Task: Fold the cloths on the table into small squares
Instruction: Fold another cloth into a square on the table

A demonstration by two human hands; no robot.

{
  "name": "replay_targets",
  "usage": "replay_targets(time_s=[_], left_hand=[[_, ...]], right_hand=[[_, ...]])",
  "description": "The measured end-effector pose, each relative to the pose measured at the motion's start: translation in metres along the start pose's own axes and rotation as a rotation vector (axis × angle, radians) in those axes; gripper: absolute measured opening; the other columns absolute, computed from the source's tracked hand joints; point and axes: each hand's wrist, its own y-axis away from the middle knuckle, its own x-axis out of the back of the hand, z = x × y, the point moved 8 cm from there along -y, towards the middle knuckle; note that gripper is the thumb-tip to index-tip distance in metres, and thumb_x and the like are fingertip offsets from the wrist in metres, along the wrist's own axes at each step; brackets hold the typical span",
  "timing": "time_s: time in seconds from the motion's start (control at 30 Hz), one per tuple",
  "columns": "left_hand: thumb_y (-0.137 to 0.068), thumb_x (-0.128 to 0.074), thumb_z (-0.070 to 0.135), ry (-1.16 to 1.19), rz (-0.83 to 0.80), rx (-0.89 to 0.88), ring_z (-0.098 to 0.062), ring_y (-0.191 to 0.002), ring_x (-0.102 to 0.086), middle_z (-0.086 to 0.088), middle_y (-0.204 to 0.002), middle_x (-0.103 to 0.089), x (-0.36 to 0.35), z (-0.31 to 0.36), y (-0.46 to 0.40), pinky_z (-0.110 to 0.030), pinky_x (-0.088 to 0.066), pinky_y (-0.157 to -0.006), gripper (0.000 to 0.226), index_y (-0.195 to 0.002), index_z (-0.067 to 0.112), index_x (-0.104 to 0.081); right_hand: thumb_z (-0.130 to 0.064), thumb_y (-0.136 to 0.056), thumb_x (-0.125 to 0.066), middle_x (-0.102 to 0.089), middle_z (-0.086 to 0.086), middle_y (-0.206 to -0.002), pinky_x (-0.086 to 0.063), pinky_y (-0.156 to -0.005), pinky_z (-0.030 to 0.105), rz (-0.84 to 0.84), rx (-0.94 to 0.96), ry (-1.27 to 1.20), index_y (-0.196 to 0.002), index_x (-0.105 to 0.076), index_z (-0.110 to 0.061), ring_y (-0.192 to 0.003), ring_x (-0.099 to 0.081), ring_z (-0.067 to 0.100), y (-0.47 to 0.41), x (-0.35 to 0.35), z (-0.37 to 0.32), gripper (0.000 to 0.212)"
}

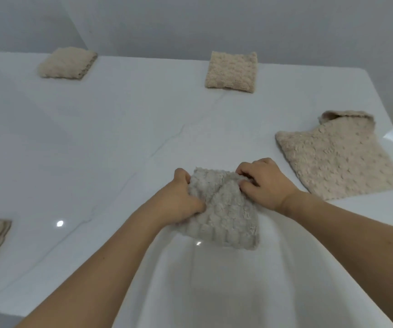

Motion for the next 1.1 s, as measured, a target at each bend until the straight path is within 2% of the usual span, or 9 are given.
replay_targets(time_s=[0.1,0.17,0.27,0.33,0.53,0.67,0.87,0.97,1.1], left_hand=[[-0.079,-0.076,0.018,-0.04,-0.233,0.044,-0.032,-0.083,-0.073,-0.011,-0.104,-0.066,-0.031,-0.005,0.02,-0.042,-0.063,-0.064,0.047,-0.116,0.017,-0.048],[-0.079,-0.076,0.014,-0.125,-0.332,0.073,-0.032,-0.077,-0.073,-0.014,-0.1,-0.068,-0.046,-0.008,0.031,-0.043,-0.063,-0.068,0.04,-0.114,0.011,-0.057],[-0.078,-0.077,0.011,-0.205,-0.428,0.125,-0.024,-0.06,-0.068,-0.014,-0.084,-0.067,-0.062,-0.016,0.04,-0.04,-0.063,-0.068,0.034,-0.108,0.005,-0.063],[-0.077,-0.079,0.013,-0.25,-0.472,0.148,-0.023,-0.062,-0.071,-0.018,-0.092,-0.073,-0.068,-0.02,0.043,-0.039,-0.063,-0.069,0.036,-0.11,0.004,-0.065],[-0.08,-0.078,0.016,-0.337,-0.522,0.18,-0.024,-0.07,-0.073,-0.02,-0.102,-0.074,-0.076,-0.024,0.049,-0.034,-0.062,-0.068,0.039,-0.114,0.004,-0.066],[-0.083,-0.075,0.016,-0.36,-0.582,0.244,-0.026,-0.069,-0.073,-0.021,-0.107,-0.071,-0.084,-0.027,0.057,-0.032,-0.061,-0.063,0.04,-0.118,0.0,-0.064],[-0.086,-0.073,0.019,-0.427,-0.698,0.327,-0.026,-0.071,-0.072,-0.024,-0.116,-0.069,-0.095,-0.031,0.067,-0.032,-0.061,-0.066,0.041,-0.122,0.002,-0.063],[-0.086,-0.072,0.026,-0.528,-0.779,0.411,-0.025,-0.068,-0.071,-0.022,-0.11,-0.072,-0.094,-0.031,0.076,-0.031,-0.06,-0.067,0.049,-0.127,0.002,-0.06],[-0.084,-0.069,0.042,-0.586,-0.607,0.398,-0.028,-0.066,-0.071,-0.014,-0.091,-0.075,-0.067,-0.004,0.066,-0.034,-0.059,-0.071,0.054,-0.114,-0.001,-0.057]], right_hand=[[-0.034,-0.076,-0.039,-0.047,-0.007,-0.055,-0.035,-0.09,0.029,-0.124,0.113,0.125,-0.073,-0.047,-0.023,-0.055,-0.046,0.015,0.023,-0.008,-0.012,0.015],[-0.035,-0.073,-0.037,-0.045,-0.006,-0.054,-0.033,-0.083,0.025,-0.178,0.183,0.173,-0.067,-0.041,-0.022,-0.052,-0.043,0.016,0.037,-0.013,-0.023,0.015],[-0.037,-0.069,-0.033,-0.049,-0.003,-0.056,-0.033,-0.084,0.024,-0.231,0.256,0.237,-0.071,-0.052,-0.018,-0.055,-0.047,0.019,0.054,-0.022,-0.036,0.026],[-0.038,-0.068,-0.032,-0.052,-0.003,-0.058,-0.034,-0.088,0.025,-0.245,0.295,0.254,-0.075,-0.056,-0.017,-0.057,-0.049,0.02,0.062,-0.025,-0.042,0.032],[-0.039,-0.068,-0.029,-0.05,-0.001,-0.055,-0.036,-0.088,0.027,-0.284,0.336,0.285,-0.07,-0.045,-0.021,-0.054,-0.048,0.021,0.08,-0.027,-0.047,0.024],[-0.038,-0.07,-0.029,-0.05,-0.002,-0.056,-0.037,-0.086,0.028,-0.276,0.347,0.28,-0.071,-0.049,-0.019,-0.055,-0.048,0.021,0.087,-0.026,-0.046,0.028],[-0.034,-0.071,-0.035,-0.05,-0.002,-0.056,-0.038,-0.08,0.029,-0.275,0.416,0.244,-0.071,-0.053,-0.017,-0.054,-0.046,0.021,0.096,-0.031,-0.051,0.024],[-0.032,-0.072,-0.039,-0.049,-0.004,-0.057,-0.039,-0.078,0.03,-0.276,0.438,0.205,-0.072,-0.051,-0.019,-0.056,-0.043,0.018,0.1,-0.03,-0.052,0.018],[-0.031,-0.081,-0.047,-0.057,-0.004,-0.074,-0.04,-0.07,0.03,-0.155,0.445,0.125,-0.085,-0.059,-0.018,-0.067,-0.047,0.017,0.092,-0.01,-0.041,0.018]])
